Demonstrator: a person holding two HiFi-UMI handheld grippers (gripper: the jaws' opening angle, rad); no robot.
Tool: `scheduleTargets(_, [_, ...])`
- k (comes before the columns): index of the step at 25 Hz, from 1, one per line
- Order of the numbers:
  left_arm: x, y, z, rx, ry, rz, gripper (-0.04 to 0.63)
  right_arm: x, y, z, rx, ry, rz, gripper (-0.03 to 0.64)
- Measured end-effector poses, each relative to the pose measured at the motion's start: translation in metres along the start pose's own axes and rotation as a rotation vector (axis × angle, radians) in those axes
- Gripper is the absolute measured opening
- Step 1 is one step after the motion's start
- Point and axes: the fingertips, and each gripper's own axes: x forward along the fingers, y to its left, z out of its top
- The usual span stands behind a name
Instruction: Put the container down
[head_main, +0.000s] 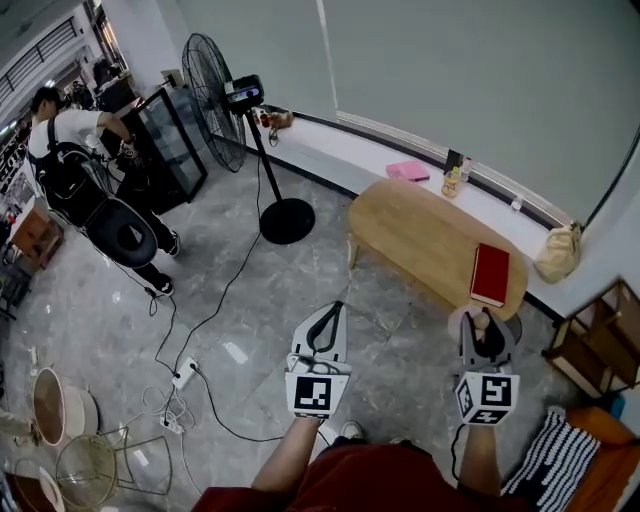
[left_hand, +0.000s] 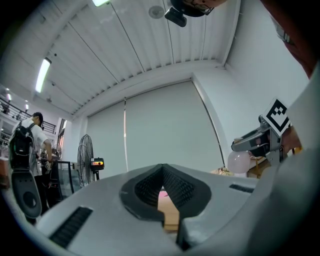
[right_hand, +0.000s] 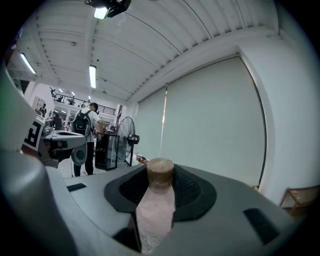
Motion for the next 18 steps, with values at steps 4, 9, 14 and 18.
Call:
scheduleTargets(4, [-0.007, 0.031, -0.003, -0.004, 0.002, 0.004, 0.005, 0.015, 0.028, 0.008, 0.011, -0.006, 0.006, 0.138])
scheduleTargets(9, [-0.016, 0.064, -0.006, -0.002, -0.006, 0.039, 0.005, 0.029, 0.057, 0.010, 0.004, -0.013, 0.037, 0.138])
scheduleTargets(14, [-0.013, 0.088, -0.013, -0.013, -0.001, 0.070, 0.005, 0.051, 0.073, 0.013, -0.003, -0.016, 0.062, 0.138])
scheduleTargets(18, [0.004, 0.093, -0.023, -0.009, 0.018, 0.077, 0.005, 0.073, 0.070, 0.009, 0.005, -0.013, 0.076, 0.138])
